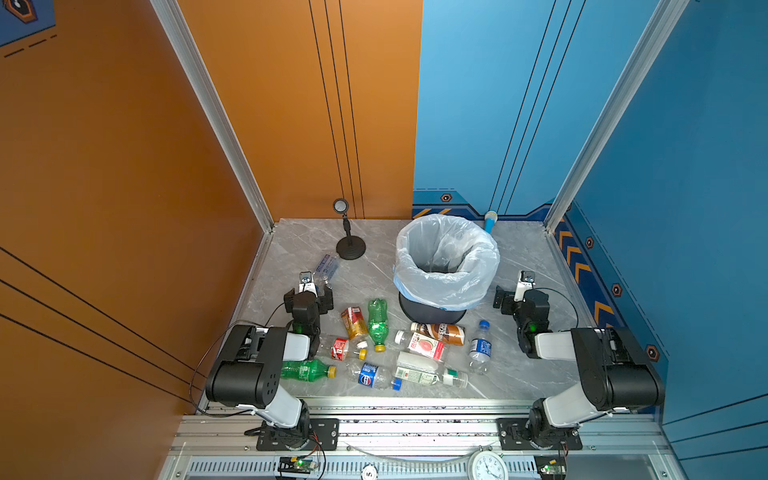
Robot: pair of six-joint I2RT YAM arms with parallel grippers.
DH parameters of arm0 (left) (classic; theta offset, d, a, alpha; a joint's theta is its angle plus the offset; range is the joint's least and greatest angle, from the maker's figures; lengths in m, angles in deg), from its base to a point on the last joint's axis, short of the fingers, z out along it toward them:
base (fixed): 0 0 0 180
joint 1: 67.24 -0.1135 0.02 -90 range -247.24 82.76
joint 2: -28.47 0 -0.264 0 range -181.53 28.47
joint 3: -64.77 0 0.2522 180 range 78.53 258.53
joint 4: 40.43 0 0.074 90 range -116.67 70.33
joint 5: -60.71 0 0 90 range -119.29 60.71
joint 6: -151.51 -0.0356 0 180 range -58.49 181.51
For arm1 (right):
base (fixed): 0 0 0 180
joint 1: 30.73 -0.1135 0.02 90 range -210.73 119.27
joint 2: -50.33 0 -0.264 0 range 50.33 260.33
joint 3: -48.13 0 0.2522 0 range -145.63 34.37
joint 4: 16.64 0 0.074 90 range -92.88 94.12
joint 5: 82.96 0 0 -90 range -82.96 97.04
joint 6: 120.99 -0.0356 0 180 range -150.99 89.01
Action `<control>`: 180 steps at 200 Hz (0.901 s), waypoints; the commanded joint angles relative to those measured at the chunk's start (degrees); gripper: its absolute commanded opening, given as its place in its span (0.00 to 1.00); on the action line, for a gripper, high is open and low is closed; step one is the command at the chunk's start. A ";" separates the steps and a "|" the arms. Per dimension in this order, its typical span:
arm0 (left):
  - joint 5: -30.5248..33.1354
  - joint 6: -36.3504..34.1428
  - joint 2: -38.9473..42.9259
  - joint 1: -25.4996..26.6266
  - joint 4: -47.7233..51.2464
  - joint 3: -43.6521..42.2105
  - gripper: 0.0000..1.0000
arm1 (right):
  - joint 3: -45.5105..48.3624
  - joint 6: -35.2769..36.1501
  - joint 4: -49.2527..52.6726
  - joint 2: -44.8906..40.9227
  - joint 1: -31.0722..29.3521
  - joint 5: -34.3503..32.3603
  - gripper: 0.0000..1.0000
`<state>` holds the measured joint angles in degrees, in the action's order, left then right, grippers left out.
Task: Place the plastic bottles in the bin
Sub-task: 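Reach the right gripper down to the clear blue-capped bottle near the bin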
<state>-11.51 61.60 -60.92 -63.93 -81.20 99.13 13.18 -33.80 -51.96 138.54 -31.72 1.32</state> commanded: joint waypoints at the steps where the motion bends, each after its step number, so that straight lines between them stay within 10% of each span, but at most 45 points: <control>1: -1.39 1.02 -0.03 -0.32 0.23 0.27 0.98 | -1.27 -0.67 0.13 -0.44 0.12 0.47 1.00; 34: 7.39 -1.14 13.01 3.68 12.90 2.35 0.98 | -12.42 -3.93 27.03 -11.10 -0.54 -5.03 1.00; 62: 8.14 16.08 29.59 6.29 46.04 15.59 0.98 | -19.56 -26.90 40.94 -18.98 -0.13 -6.52 1.00; 92: 4.89 25.79 39.95 5.68 45.84 11.55 0.98 | -18.27 -30.02 46.32 -22.06 3.57 11.18 1.00; 180: 2.17 31.40 40.80 3.03 54.29 9.67 0.98 | -9.13 -44.64 78.87 -41.39 -20.37 -1.69 0.96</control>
<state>-7.38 91.11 -19.32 -60.26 -30.62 107.04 1.09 -70.50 16.74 98.47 -45.87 5.21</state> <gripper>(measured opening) 0.983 0.971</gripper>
